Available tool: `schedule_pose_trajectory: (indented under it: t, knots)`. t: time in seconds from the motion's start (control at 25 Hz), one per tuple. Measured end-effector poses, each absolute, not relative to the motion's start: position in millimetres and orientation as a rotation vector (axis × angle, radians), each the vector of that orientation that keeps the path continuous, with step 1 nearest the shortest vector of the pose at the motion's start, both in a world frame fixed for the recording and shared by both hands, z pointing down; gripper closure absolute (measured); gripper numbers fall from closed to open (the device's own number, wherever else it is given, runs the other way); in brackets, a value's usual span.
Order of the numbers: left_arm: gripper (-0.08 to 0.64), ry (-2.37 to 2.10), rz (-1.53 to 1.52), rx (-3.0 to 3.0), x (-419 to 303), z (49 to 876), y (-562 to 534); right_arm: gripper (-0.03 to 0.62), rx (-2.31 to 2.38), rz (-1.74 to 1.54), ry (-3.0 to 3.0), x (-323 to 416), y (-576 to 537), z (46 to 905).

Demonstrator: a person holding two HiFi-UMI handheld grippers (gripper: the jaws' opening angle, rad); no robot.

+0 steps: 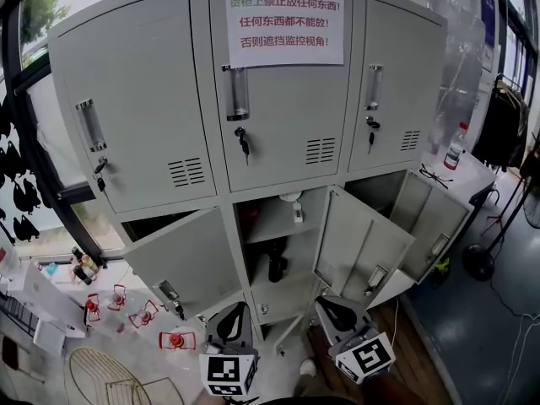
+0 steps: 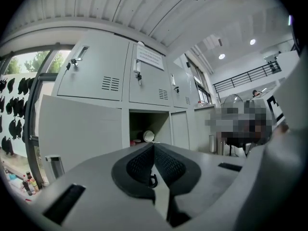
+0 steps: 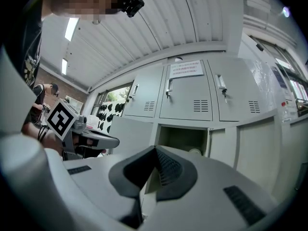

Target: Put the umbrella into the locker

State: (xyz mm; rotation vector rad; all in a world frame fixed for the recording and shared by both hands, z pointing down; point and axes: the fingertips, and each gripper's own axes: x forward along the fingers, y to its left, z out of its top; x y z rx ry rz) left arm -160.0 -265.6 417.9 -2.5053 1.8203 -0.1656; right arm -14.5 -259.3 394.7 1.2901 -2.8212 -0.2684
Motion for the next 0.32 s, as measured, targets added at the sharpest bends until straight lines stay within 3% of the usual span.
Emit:
schedule_pose_trajectory:
  t: [0.32]
  knots:
    - [0.537,1.734,-0.215,-2.532,-139.5,415.7,-259.9,0.563,1.275,-0.29,-2.79,-15.6,-249.4,388.8]
